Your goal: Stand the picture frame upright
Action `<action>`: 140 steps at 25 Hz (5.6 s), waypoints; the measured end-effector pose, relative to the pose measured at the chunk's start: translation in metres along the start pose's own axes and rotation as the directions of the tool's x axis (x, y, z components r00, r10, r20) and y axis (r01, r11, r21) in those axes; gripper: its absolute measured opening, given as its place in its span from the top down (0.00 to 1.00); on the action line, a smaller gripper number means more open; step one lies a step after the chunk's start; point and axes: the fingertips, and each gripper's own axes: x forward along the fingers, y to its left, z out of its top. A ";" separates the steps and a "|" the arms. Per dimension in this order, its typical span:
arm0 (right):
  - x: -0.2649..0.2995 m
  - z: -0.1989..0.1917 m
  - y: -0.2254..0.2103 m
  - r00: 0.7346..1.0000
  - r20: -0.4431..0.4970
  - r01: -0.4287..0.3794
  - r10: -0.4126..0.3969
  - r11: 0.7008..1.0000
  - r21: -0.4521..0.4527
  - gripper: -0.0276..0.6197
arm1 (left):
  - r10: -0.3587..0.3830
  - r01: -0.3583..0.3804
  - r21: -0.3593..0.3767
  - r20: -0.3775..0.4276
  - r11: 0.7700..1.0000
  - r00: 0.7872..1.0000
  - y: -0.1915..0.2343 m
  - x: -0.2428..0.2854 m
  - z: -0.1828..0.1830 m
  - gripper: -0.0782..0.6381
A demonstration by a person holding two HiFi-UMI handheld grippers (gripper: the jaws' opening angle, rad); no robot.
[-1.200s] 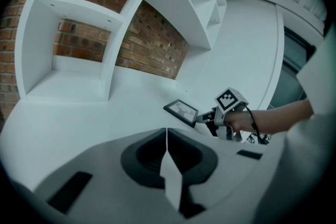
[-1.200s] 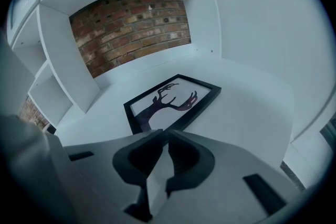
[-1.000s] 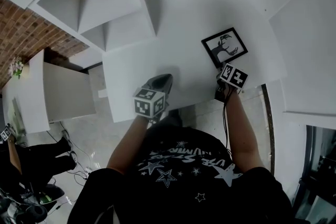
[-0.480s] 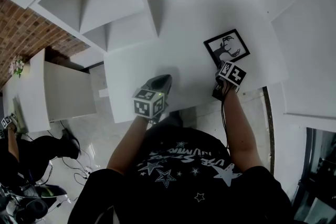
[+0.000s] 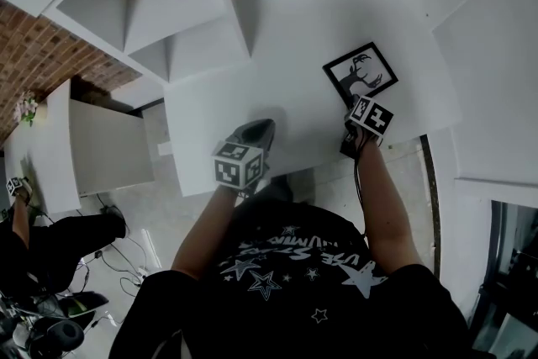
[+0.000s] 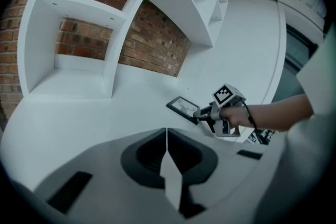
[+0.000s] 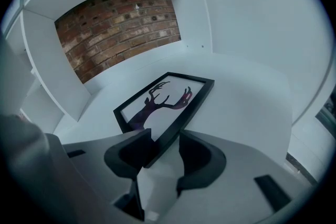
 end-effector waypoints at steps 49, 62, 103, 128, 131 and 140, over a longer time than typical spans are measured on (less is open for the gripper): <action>-0.109 -0.132 -0.012 0.878 -0.317 -0.455 0.358 0.829 -0.325 0.78 | -0.053 0.027 -0.137 -0.193 0.990 0.980 -0.113 -0.025 -0.117 0.86; -0.114 -0.133 -0.017 0.823 -0.384 -0.551 0.419 0.751 -0.363 0.79 | -0.236 0.155 -0.316 -0.237 0.936 0.942 -0.136 0.002 -0.134 0.66; -0.141 -0.101 0.023 0.744 -0.230 -0.667 0.627 0.676 -0.314 0.83 | -0.167 0.145 -0.239 -0.076 0.960 0.983 -0.133 -0.014 -0.089 0.69; -0.141 -0.038 0.189 0.670 -0.083 -0.669 0.737 0.552 -0.498 0.84 | 0.068 -0.063 -0.100 0.048 0.993 0.996 -0.009 -0.071 -0.005 0.69; -0.125 -0.027 0.206 0.682 -0.072 -0.655 0.728 0.564 -0.503 0.84 | 0.070 -0.067 -0.094 0.034 0.993 0.997 0.016 -0.061 0.008 0.69; -0.086 -0.015 0.238 0.720 -0.068 -0.625 0.691 0.603 -0.496 0.84 | 0.071 -0.072 -0.061 -0.018 0.996 0.997 0.067 -0.040 0.025 0.69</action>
